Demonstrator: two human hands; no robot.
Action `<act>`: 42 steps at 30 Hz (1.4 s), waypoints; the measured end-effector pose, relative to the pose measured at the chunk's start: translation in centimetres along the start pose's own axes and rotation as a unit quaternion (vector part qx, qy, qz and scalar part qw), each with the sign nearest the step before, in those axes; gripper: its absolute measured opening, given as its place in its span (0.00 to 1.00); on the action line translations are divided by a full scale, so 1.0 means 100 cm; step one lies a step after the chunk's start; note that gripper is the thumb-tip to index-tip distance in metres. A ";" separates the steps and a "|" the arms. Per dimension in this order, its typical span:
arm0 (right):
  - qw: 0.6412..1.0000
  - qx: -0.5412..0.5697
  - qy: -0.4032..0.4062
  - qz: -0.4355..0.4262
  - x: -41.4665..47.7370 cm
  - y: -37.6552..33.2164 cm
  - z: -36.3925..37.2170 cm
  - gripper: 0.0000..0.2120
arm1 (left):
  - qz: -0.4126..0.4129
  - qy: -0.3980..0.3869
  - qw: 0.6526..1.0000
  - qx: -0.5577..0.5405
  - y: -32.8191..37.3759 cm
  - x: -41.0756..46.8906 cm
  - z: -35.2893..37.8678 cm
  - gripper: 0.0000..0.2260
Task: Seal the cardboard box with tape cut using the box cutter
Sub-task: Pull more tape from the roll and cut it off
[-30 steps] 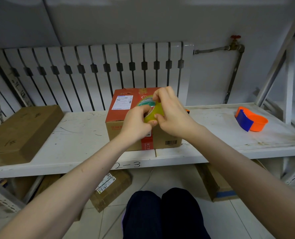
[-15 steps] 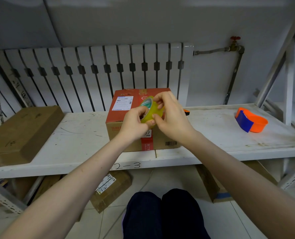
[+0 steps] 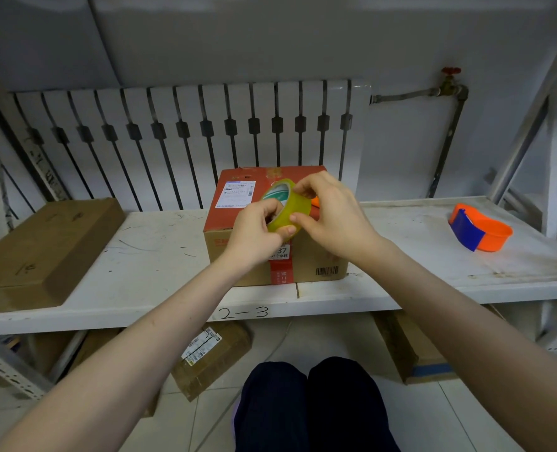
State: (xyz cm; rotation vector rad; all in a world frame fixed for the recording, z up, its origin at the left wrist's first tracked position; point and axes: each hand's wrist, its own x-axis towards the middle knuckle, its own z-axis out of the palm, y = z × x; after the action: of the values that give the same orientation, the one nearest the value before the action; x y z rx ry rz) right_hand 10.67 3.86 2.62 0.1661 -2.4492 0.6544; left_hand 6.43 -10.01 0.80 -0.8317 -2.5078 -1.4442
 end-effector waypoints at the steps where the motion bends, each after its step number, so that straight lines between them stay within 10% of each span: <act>1: 1.000 0.006 -0.003 0.003 0.001 -0.001 0.000 0.18 | 0.001 0.003 1.000 -0.001 0.000 -0.001 0.000 0.06; 17: 0.984 0.157 0.086 0.029 -0.011 0.007 0.013 0.06 | 0.035 0.013 0.997 -0.067 -0.007 -0.004 0.002 0.07; 22: 0.826 0.475 0.018 0.303 0.000 0.006 0.014 0.11 | 0.032 0.022 0.997 -0.073 -0.003 -0.005 0.005 0.07; 29: 0.683 0.663 0.030 0.304 -0.002 -0.009 0.010 0.06 | 0.039 0.026 0.992 -0.114 0.000 -0.004 0.009 0.09; 42: 0.645 0.688 0.097 0.317 0.004 -0.015 0.011 0.09 | 0.056 0.069 0.991 -0.104 0.007 -0.003 0.019 0.08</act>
State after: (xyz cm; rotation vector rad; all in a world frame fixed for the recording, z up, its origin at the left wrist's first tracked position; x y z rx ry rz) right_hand 10.19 2.00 2.67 -0.2045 -1.1879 2.5504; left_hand 7.33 -8.28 0.20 -0.8567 -2.2037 -1.6821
